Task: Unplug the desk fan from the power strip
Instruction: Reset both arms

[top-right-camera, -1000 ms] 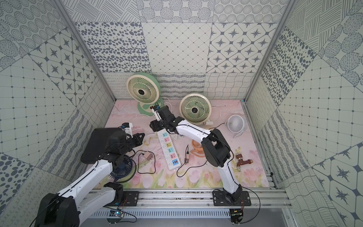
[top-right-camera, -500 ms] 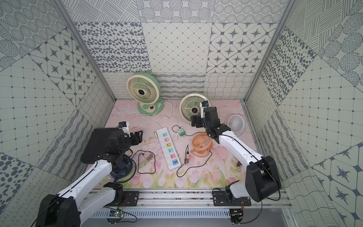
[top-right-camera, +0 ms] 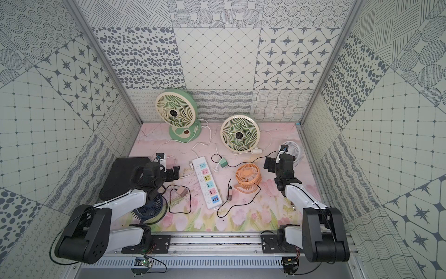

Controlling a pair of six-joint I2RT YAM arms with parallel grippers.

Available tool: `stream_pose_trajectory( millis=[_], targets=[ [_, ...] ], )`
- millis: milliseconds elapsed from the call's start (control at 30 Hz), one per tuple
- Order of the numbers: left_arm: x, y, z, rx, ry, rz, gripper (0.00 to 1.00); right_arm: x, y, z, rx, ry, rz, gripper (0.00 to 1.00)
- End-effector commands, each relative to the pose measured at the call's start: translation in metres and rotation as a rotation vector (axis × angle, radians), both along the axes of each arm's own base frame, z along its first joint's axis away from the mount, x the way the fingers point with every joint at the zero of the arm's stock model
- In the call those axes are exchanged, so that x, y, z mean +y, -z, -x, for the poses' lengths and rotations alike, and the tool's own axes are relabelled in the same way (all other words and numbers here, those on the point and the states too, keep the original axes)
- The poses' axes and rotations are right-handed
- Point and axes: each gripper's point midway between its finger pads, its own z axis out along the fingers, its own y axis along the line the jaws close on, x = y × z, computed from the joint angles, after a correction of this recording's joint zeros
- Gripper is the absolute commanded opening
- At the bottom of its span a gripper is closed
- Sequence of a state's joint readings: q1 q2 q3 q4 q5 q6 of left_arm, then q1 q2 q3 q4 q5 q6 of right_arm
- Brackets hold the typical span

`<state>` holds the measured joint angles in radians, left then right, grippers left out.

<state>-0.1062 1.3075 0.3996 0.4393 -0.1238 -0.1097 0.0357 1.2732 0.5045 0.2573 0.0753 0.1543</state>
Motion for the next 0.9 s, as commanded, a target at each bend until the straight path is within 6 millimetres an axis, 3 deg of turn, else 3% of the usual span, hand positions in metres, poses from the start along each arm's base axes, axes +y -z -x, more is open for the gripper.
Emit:
stream_pose_trajectory(
  millis=[0, 100, 233, 400, 533, 633, 867],
  targets=[
    [-0.016, -0.028, -0.019, -0.226, 0.132, -0.043, 0.99, 0.002, -0.022, -0.017, -0.164, -0.031, 0.030, 0.97],
    [-0.020, -0.022, -0.020, -0.246, 0.160, -0.054, 0.99, 0.001, -0.011, -0.019, -0.176, -0.035, 0.061, 0.97],
    [-0.016, -0.012, -0.024, -0.252, 0.152, -0.044, 0.99, 0.001, -0.011, -0.022, -0.230, -0.046, 0.094, 0.97],
    [-0.013, -0.004, -0.030, -0.222, 0.145, -0.034, 0.99, 0.004, 0.010, -0.028, -0.247, -0.064, 0.088, 0.97],
    [0.010, 0.001, -0.041, -0.168, 0.006, -0.030, 0.99, 0.000, 0.010, -0.030, -0.225, -0.036, 0.097, 0.97],
    [0.010, 0.002, -0.042, -0.158, 0.011, -0.018, 0.99, 0.010, 0.013, -0.031, -0.203, -0.099, 0.099, 0.97],
    [0.010, 0.002, -0.041, -0.156, 0.011, -0.018, 0.99, 0.011, 0.013, -0.031, -0.197, -0.104, 0.097, 0.97]
  ],
)
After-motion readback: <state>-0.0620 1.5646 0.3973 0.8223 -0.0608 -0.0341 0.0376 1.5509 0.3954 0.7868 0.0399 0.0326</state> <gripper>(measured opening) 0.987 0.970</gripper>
